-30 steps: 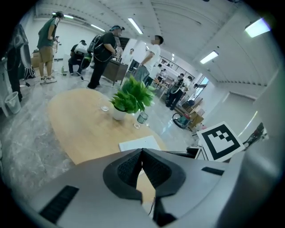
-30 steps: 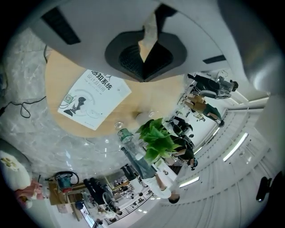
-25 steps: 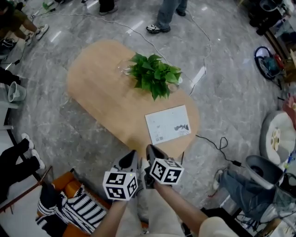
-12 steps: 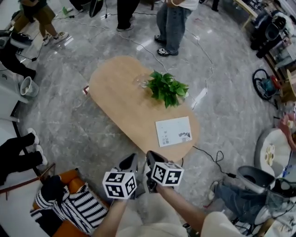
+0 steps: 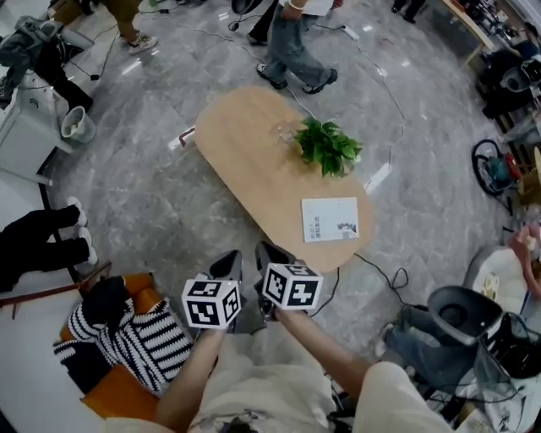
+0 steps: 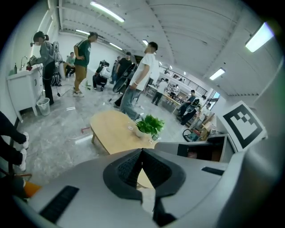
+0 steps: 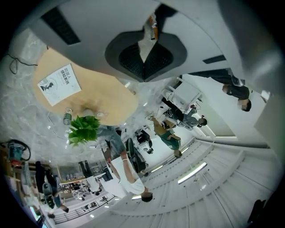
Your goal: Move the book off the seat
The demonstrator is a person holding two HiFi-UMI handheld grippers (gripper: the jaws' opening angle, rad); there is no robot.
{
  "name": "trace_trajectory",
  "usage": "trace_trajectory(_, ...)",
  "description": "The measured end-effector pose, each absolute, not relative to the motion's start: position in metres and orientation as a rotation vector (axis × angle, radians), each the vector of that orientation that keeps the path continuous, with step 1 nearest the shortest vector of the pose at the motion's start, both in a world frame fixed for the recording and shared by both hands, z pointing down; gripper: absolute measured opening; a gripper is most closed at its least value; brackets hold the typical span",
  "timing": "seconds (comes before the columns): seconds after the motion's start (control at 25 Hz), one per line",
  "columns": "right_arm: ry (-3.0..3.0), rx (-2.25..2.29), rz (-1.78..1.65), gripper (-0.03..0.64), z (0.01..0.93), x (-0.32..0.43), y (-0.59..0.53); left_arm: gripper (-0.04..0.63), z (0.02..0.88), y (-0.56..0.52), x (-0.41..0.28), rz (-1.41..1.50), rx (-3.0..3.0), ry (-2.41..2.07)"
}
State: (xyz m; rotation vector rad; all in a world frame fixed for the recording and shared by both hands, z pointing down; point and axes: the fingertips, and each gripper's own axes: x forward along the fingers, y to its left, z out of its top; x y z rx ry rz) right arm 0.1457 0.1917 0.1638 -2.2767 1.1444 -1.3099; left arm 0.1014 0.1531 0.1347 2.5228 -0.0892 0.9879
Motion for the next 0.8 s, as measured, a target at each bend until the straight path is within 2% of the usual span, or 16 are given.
trace_trajectory(0.8, 1.482, -2.374, -1.052, 0.006, 0.041, 0.064, 0.158, 0.009, 0.041, 0.128, 0.024, 0.809, 2.652, -0.282)
